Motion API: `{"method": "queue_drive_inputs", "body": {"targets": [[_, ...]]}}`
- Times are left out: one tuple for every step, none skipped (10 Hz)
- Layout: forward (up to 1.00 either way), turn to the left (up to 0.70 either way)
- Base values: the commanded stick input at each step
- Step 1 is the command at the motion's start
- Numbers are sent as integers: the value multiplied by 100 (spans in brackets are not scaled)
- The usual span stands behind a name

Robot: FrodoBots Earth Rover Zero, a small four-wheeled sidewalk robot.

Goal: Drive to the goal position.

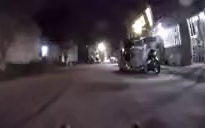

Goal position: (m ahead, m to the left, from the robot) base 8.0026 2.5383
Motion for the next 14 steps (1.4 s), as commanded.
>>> {"method": "queue_drive_inputs", "body": {"targets": [[100,0],[100,0],[100,0],[100,0],[100,0],[100,0],[100,0],[100,0],[100,0],[100,0],[100,0],[100,0],[100,0],[92,0]]}}
